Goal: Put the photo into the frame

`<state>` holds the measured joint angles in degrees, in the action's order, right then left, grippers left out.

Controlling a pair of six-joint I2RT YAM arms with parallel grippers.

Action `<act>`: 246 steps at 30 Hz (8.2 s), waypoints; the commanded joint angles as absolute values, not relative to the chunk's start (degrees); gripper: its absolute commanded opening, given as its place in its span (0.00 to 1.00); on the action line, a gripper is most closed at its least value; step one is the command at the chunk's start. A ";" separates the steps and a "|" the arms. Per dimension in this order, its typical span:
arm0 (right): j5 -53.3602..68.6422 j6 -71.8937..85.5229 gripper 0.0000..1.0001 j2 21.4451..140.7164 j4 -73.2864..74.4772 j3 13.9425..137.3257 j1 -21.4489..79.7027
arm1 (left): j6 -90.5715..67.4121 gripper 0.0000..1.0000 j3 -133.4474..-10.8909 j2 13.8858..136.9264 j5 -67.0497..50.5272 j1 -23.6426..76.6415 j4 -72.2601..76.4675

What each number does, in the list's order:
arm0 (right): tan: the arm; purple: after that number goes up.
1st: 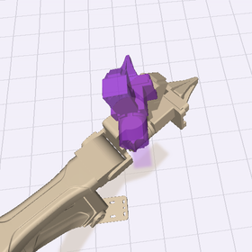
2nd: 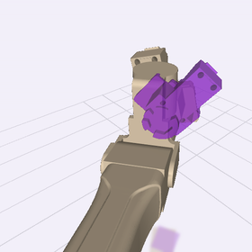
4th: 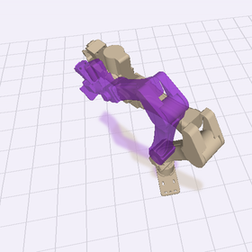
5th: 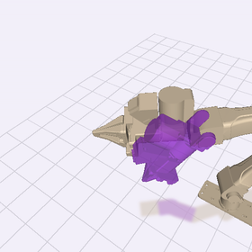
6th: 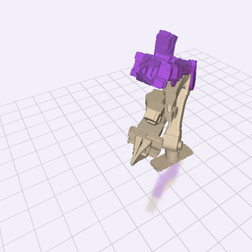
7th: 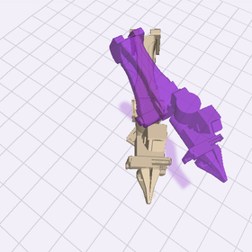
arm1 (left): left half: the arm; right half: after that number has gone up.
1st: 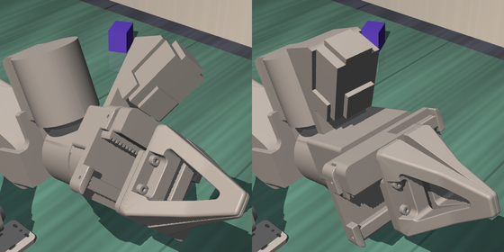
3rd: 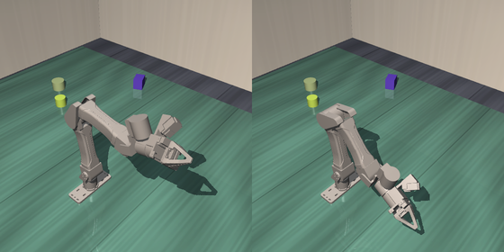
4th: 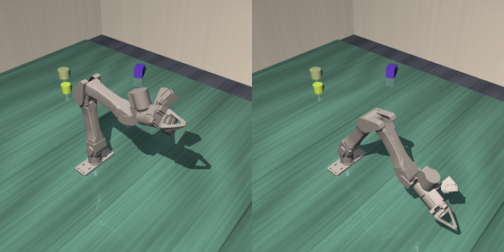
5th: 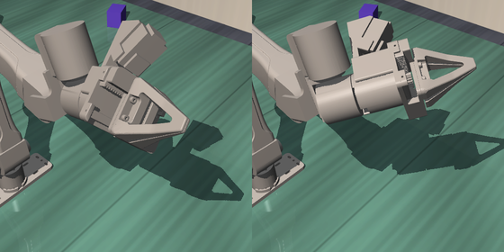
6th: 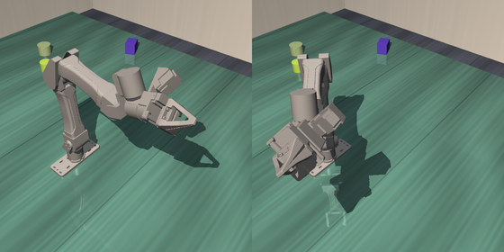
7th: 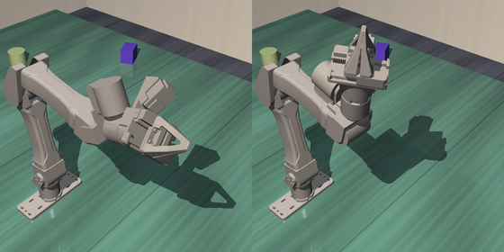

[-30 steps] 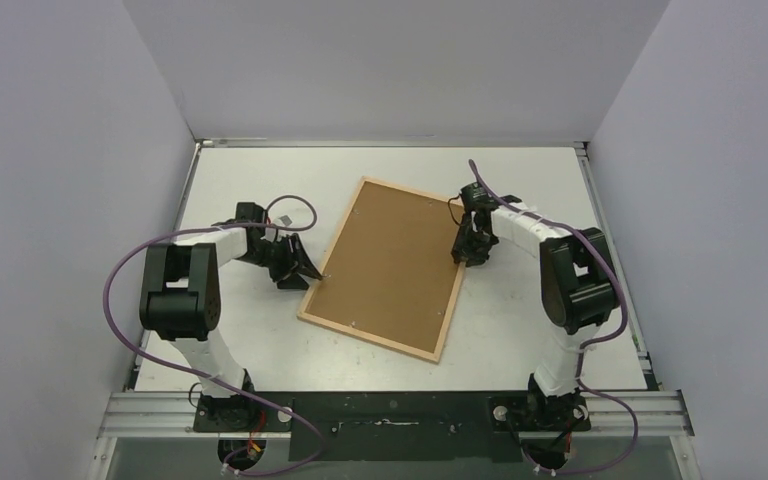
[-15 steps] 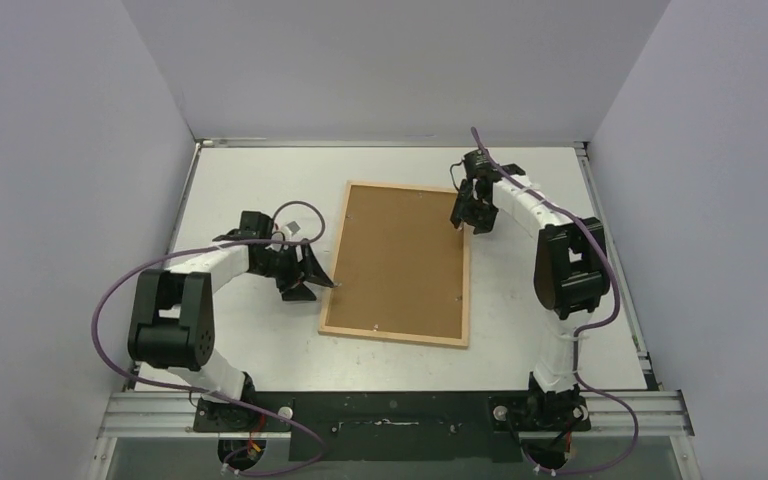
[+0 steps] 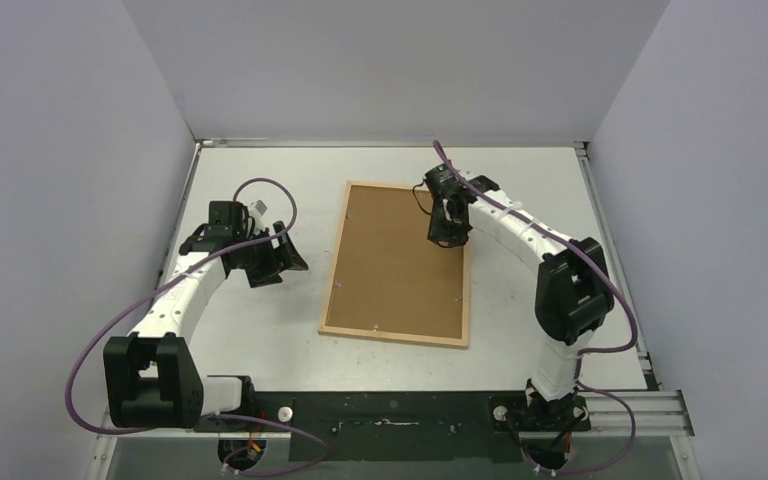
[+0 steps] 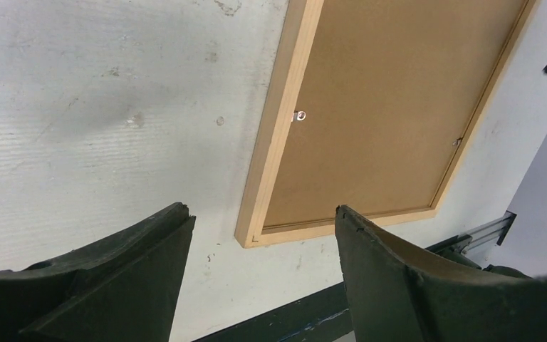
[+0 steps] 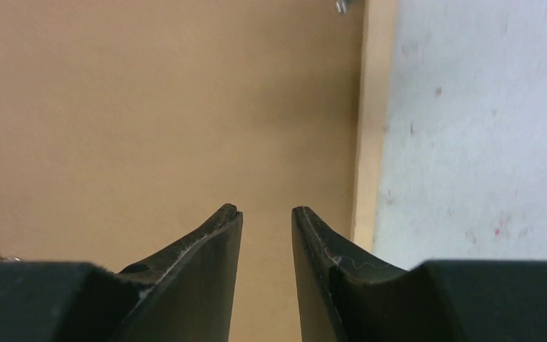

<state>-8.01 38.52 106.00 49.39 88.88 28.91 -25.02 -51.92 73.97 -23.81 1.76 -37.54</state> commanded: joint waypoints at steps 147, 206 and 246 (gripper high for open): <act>-1.33 40.30 0.39 90.57 43.43 69.73 26.67 | -37.22 0.10 -83.62 126.31 -11.56 13.32 -28.99; -16.02 41.83 0.02 145.23 57.23 136.08 54.93 | -31.97 0.50 -55.01 87.62 -11.71 -8.47 -31.18; 4.53 54.89 0.00 112.67 33.50 114.61 46.67 | -49.03 0.77 -36.75 63.52 -37.38 11.72 -2.81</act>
<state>1.45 52.71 120.57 40.80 114.13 46.26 -52.05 -31.97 60.66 -39.75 9.85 0.49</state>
